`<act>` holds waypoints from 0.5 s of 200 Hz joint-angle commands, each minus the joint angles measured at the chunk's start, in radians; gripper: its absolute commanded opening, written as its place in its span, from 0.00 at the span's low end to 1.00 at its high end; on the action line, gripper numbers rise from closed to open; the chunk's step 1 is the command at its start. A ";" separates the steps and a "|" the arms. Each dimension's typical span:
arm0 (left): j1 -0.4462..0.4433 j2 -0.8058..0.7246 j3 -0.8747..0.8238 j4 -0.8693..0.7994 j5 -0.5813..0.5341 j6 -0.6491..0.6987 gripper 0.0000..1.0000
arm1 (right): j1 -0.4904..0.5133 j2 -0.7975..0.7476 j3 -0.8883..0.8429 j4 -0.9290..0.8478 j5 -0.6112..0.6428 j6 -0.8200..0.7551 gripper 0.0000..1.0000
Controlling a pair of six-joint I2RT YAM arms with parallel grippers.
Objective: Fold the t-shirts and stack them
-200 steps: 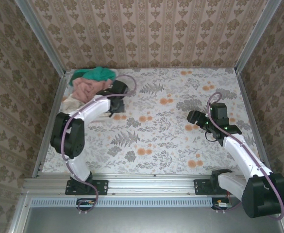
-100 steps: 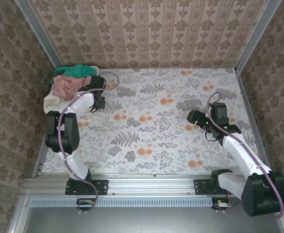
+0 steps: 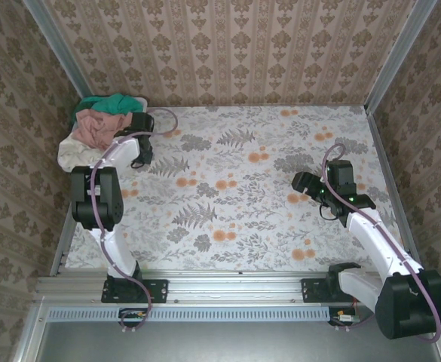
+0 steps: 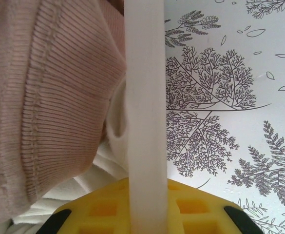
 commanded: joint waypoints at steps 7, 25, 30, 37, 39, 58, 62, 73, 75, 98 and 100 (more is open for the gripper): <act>-0.030 -0.032 0.055 -0.057 -0.049 -0.021 0.65 | -0.006 -0.028 0.035 -0.045 0.022 -0.006 0.87; -0.079 -0.108 0.062 -0.063 -0.058 -0.023 0.84 | -0.005 -0.043 0.040 -0.055 0.032 -0.013 0.87; -0.088 -0.128 0.061 -0.051 -0.061 -0.020 0.89 | -0.006 -0.048 0.042 -0.058 0.032 -0.014 0.87; -0.092 -0.152 0.062 -0.036 -0.067 -0.026 0.99 | -0.006 -0.053 0.043 -0.059 0.034 -0.015 0.87; -0.092 -0.156 0.067 -0.038 -0.062 -0.028 1.00 | -0.006 -0.054 0.043 -0.059 0.034 -0.016 0.87; -0.062 -0.183 0.122 -0.089 -0.071 -0.086 1.00 | -0.004 -0.069 0.039 -0.059 0.046 -0.019 0.87; -0.048 -0.190 0.130 -0.094 -0.085 -0.102 1.00 | -0.004 -0.072 0.036 -0.058 0.045 -0.020 0.87; 0.013 -0.205 0.147 -0.114 -0.059 -0.167 1.00 | -0.004 -0.077 0.028 -0.051 0.045 -0.022 0.86; 0.027 -0.206 0.152 -0.122 -0.045 -0.181 1.00 | -0.003 -0.078 0.026 -0.051 0.045 -0.020 0.86; 0.205 -0.173 0.210 -0.168 0.162 -0.317 0.97 | 0.002 -0.078 0.008 -0.021 0.017 -0.022 0.85; 0.217 -0.168 0.213 -0.167 0.179 -0.323 0.95 | 0.002 -0.078 0.007 -0.017 0.013 -0.023 0.85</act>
